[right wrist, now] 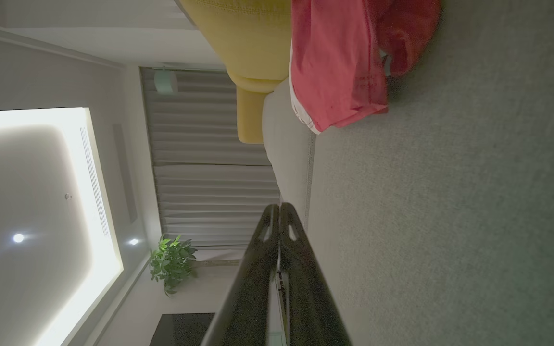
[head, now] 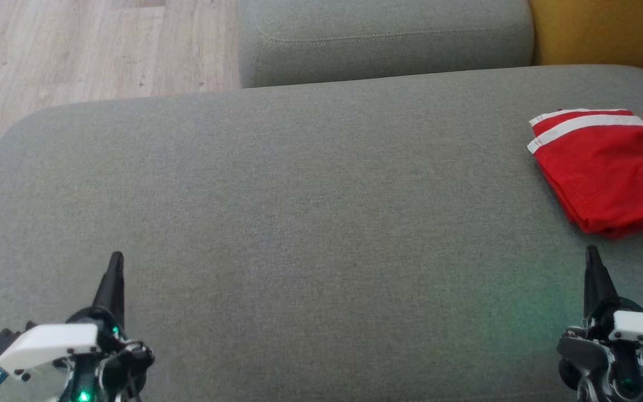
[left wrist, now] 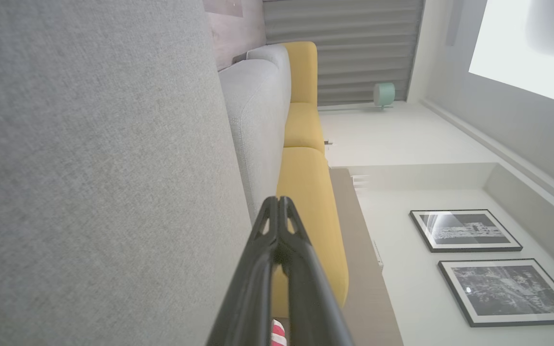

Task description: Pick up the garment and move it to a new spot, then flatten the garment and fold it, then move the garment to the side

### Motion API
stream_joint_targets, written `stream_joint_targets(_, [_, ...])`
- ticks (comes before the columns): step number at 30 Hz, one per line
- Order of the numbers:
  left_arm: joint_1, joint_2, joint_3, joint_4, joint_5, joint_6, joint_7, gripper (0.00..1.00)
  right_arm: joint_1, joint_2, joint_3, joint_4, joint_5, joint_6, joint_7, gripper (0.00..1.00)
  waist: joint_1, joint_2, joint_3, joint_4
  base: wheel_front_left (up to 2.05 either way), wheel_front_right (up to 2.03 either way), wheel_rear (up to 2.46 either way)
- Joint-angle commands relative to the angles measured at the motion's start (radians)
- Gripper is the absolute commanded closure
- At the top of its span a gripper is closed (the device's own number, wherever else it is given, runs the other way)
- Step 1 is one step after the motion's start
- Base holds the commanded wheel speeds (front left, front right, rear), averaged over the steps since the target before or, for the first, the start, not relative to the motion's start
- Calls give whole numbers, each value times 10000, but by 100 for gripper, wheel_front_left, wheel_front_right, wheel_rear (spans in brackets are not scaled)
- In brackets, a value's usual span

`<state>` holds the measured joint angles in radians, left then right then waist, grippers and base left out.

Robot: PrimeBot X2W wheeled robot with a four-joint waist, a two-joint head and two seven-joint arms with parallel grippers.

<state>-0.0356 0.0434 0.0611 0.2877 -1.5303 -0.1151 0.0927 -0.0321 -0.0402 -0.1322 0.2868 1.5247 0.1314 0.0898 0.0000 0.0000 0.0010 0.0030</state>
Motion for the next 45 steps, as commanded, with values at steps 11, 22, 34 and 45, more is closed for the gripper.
stream_joint_targets(11, [-726, 68, 534, -422, -778, -155, 211, 100, -759, -100, 183, -420, 838, -7, 235, 100, 0, 0, 21, -30, 0, 0, 0])
stream_joint_targets(22, [-726, 68, 533, -422, -779, -155, 210, 100, -759, -100, 183, -420, 838, -7, 235, 100, 0, 0, 21, -30, 0, 0, 0])
stream_joint_targets(34, [-725, 68, 532, -423, -780, -155, 209, 100, -759, -100, 184, -420, 839, -7, 234, 100, 0, 0, 21, -30, 0, 0, 0])
stream_joint_targets(45, [-725, 68, 531, -424, -781, -155, 208, 100, -759, -100, 184, -420, 839, -7, 234, 100, 0, 0, 21, -30, 0, 0, 0])
